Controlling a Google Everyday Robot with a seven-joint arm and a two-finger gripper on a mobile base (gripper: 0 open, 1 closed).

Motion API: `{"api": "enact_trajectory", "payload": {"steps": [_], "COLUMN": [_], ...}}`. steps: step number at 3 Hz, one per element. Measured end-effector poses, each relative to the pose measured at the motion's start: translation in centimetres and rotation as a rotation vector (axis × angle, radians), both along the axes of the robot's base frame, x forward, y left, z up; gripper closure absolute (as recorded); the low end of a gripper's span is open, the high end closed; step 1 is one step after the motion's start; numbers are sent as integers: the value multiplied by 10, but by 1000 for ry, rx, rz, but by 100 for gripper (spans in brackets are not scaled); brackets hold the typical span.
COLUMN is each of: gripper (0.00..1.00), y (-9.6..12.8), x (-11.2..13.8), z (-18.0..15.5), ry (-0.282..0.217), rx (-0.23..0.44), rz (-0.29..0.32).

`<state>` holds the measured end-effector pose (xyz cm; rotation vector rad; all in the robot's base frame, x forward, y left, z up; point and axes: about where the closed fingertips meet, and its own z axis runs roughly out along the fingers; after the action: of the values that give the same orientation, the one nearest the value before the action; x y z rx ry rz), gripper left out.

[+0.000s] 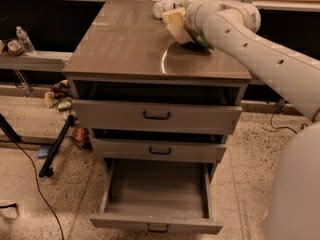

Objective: Place green rice chip bag into bottom drawer

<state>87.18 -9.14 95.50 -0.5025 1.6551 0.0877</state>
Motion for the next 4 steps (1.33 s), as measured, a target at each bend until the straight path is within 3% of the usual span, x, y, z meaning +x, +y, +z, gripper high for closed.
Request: {"api": "enact_trajectory", "payload": {"steps": [1, 4], "gripper": [12, 20], "y": [-9, -43], "x": [6, 8], "z": [8, 18], "ry": [-7, -3], "rx": [2, -13], "rz": [-20, -95]}}
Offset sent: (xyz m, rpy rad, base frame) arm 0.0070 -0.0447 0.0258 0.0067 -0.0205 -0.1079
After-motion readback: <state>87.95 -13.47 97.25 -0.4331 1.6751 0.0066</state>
